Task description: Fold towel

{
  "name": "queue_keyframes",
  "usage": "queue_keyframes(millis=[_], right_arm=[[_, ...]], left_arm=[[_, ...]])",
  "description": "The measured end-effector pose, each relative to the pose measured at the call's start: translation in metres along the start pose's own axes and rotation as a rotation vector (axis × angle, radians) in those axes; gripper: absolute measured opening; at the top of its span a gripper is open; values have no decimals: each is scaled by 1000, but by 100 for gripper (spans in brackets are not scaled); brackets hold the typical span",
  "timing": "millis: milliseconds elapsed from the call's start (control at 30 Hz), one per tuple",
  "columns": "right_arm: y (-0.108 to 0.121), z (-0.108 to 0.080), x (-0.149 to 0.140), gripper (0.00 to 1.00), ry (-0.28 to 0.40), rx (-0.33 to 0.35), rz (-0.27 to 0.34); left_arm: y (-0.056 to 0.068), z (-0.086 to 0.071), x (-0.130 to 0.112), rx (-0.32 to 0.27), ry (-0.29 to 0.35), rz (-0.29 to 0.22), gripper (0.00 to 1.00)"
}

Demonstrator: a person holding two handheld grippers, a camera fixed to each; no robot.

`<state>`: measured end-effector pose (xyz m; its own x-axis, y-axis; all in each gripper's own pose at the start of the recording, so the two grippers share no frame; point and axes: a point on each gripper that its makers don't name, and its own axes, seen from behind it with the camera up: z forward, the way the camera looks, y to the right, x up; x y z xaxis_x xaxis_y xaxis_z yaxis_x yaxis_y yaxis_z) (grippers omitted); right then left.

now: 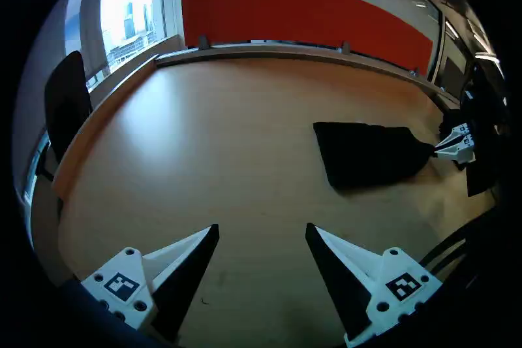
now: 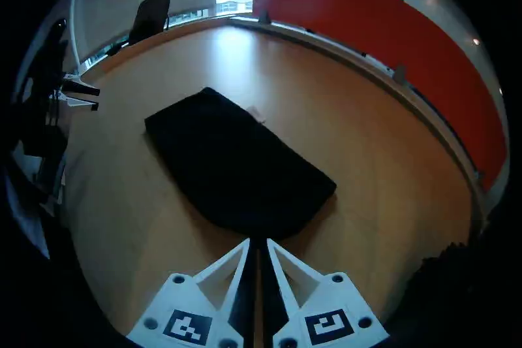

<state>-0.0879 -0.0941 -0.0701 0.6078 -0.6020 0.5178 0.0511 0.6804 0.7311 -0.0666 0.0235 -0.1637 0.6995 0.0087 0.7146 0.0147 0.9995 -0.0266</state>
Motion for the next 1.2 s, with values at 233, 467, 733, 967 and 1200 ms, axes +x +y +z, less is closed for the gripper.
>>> queue_keyframes(millis=[233,467,733,967,1200], right_arm=[[1,-8,44,3,59,-6,-71],[-2,-13,84,3,104,3,-157],[-15,-13,121,3,151,32,-232],[-27,-9,139,3,173,58,-262],[-36,-3,146,3,177,78,-270]], left_arm=[[-2,-2,3,2,7,-5,99],[-2,-4,1,3,7,-8,99],[2,-6,-3,-6,4,-10,99],[2,-7,-5,-5,3,-16,99],[-2,-9,-7,5,4,-23,99]])
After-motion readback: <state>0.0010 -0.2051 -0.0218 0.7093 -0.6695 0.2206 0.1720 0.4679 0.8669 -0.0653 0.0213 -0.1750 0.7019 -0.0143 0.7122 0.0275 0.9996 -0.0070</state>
